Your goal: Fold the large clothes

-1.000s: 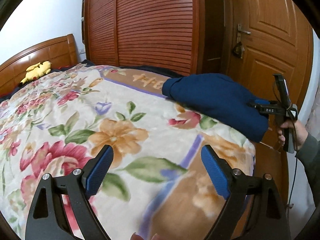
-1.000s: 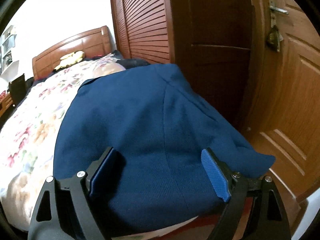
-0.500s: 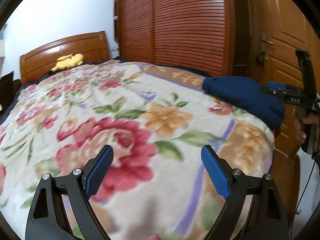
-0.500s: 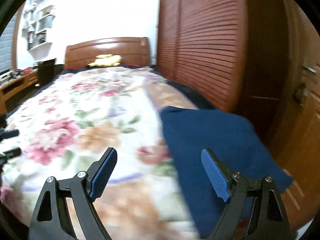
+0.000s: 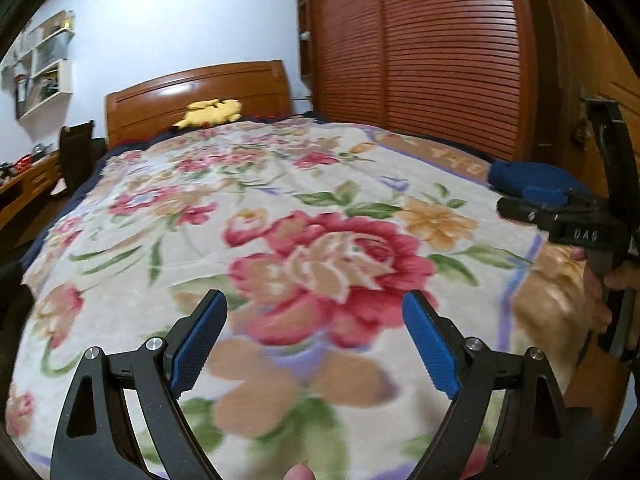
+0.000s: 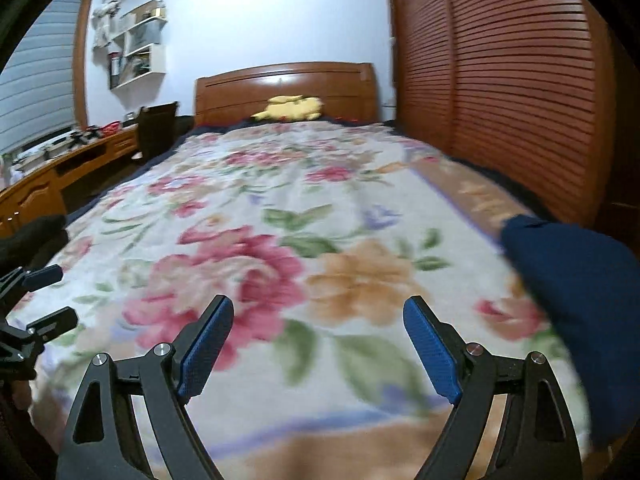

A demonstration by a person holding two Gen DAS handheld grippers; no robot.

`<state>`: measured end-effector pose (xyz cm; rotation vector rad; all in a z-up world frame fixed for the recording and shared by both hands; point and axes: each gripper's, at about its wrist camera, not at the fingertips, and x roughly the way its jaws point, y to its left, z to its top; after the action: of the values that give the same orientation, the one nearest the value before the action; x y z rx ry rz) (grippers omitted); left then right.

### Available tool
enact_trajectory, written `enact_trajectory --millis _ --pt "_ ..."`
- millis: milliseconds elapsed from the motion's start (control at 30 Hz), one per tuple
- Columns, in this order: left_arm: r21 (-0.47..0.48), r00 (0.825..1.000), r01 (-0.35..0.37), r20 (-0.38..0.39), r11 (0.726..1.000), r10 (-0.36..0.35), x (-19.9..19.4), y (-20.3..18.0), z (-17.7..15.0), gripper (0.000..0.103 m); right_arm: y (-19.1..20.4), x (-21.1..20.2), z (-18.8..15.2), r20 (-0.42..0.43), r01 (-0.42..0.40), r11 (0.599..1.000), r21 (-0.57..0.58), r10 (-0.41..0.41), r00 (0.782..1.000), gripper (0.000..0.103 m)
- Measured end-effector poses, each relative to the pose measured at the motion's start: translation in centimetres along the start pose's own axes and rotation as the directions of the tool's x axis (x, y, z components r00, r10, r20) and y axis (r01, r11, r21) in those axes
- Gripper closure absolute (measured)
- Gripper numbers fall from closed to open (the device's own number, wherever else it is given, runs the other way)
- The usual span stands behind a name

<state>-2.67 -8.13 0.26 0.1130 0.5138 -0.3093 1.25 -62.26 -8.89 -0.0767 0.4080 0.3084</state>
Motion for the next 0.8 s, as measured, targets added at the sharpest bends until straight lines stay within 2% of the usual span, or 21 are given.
enact_trajectory --millis 333,467,700,800 --pt "-0.096 0.993 -0.111 0.029 0.989 0.114 -0.8 5.8 -0.8 0.013 6.7 6.9 1.3 -0.009 -0.140 0.988 -0.066 0.140 0.990 0.015" --pt "-0.128 0.987 -0.148 0.048 0.981 0.155 -1.1 7.3 -0.8 0.013 8.4 6.3 1.6 0.016 -0.175 0.982 -0.065 0.177 0.984 0.015" --pt "-0.164 0.977 -0.196 0.055 0.967 0.207 -1.8 9.7 -1.8 0.013 9.5 7.8 -0.3 0.108 -0.155 0.984 -0.084 0.164 0.980 0.015" --pt "-0.163 0.974 -0.214 0.039 0.963 0.224 -1.5 10.2 -2.4 0.013 10.0 9.0 -1.1 0.114 -0.146 0.984 -0.106 0.157 0.981 0.015"
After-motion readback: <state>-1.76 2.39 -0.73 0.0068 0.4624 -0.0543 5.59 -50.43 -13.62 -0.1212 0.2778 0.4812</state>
